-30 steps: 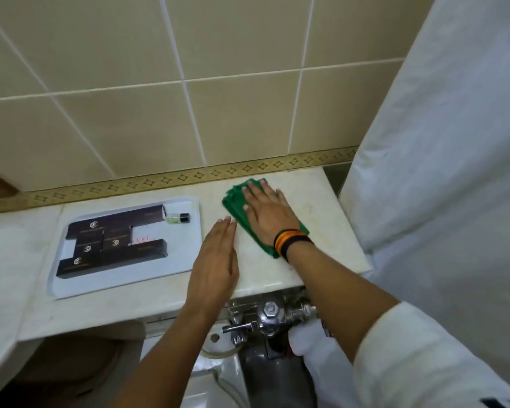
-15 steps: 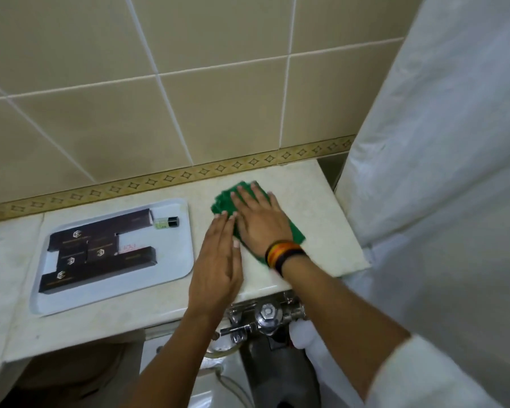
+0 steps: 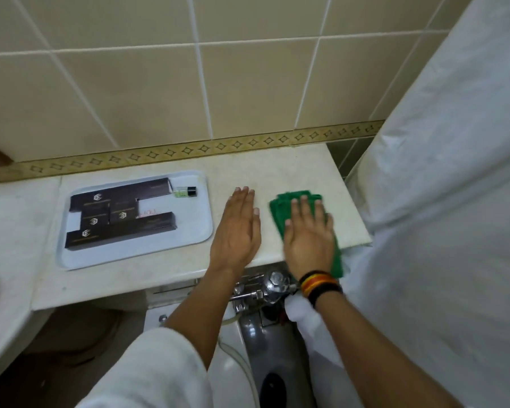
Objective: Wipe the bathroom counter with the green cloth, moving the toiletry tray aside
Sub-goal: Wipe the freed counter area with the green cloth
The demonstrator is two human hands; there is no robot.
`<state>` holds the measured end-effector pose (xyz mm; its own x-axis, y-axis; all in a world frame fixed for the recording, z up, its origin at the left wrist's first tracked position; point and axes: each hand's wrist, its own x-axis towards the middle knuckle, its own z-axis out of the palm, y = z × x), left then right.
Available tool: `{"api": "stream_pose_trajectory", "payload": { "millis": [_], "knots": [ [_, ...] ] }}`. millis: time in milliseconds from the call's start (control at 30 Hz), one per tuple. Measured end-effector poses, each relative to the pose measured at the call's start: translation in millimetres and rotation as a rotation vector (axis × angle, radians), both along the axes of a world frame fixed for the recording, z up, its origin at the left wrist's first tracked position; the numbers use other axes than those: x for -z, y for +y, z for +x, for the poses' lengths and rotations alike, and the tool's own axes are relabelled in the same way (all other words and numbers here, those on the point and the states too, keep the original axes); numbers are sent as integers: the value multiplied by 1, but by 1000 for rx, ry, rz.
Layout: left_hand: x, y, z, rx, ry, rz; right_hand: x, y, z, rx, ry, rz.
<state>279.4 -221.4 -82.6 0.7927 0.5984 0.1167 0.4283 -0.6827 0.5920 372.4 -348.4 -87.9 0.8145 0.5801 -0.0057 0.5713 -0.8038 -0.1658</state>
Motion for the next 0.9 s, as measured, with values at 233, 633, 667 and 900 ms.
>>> {"api": "stream_pose_trajectory", "payload": {
  "millis": [233,633,667,900],
  "knots": [
    [-17,5,-29,155,167,87,7,-15,-61,-400,68,151],
    [-59,-35,-37,29,280,-139,-13,-46,-97,597,741,842],
    [-66,-36,-49,32,242,-182,-18,-47,-104,578,857,829],
    [-115,48,-201,-199,124,-299,-78,27,-207,120,1198,776]
  ]
}}
